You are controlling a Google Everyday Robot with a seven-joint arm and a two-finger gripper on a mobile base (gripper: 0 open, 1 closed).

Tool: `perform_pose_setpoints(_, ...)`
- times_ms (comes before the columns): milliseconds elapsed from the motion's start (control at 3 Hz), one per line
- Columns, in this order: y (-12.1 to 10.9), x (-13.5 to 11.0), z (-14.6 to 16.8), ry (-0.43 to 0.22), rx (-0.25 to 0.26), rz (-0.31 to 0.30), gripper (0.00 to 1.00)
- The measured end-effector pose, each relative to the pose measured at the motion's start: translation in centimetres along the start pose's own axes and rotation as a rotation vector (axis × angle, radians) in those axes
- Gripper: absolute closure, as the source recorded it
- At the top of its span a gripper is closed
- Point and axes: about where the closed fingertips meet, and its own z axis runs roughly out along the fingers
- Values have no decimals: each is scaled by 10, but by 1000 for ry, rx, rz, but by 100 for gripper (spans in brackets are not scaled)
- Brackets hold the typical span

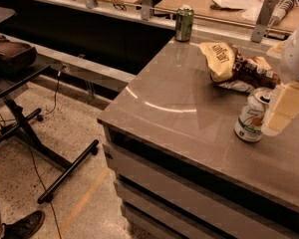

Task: Pick 7up can

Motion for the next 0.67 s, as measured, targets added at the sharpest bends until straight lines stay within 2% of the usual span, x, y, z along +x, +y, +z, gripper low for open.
perform_pose_setpoints(333,0,4,8,15,-77,0,0)
perform_pose_setpoints(667,0,0,10,24,-132,-17,4)
